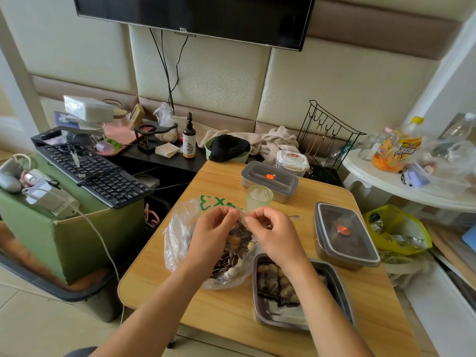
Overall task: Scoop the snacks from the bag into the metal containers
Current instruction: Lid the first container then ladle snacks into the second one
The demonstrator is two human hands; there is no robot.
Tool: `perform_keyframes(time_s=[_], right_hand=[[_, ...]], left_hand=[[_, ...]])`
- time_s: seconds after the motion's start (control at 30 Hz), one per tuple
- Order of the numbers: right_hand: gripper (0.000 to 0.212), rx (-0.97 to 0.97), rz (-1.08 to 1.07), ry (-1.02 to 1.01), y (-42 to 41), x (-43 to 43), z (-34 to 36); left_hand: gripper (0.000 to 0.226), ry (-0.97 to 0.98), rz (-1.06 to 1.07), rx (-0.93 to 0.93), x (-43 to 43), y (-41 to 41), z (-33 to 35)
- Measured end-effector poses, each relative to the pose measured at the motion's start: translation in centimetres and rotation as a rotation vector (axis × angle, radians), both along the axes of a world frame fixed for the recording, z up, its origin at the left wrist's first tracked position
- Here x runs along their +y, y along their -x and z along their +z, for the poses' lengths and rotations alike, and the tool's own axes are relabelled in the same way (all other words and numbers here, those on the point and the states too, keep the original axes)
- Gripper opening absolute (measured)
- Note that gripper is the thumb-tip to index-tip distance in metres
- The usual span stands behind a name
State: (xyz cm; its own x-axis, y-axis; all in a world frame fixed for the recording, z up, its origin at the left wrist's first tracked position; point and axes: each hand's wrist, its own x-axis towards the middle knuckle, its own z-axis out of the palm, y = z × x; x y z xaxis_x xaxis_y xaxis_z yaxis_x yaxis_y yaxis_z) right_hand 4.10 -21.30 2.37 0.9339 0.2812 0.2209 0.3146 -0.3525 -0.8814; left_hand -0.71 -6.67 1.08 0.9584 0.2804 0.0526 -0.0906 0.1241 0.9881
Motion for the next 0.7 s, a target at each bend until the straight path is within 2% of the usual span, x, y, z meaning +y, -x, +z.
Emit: perform_keyframes(time_s=[0.17, 0.33, 0.47, 0.7], right_hand=[[0.014, -0.032, 0.014, 0.029, -0.02, -0.22, 0.20], [0.016, -0.084, 0.026, 0.116, 0.21, -0.33, 0.23], [0.010, -0.123, 0.012, 0.091, 0.44, -0.03, 0.19], [0.010, -0.007, -0.011, -0.013, -0.39, -0.50, 0.03]], left_hand=[[0.020, 0.000, -0.048, 0.012, -0.09, -0.04, 0.00], [0.012, -0.081, -0.038, 0.001, 0.13, -0.35, -0.40], [0.013, -0.118, 0.009, 0.008, 0.18, -0.64, -0.64], [0.021, 0.084, -0.010, 0.053, 0.31, -0.23, -0.10]])
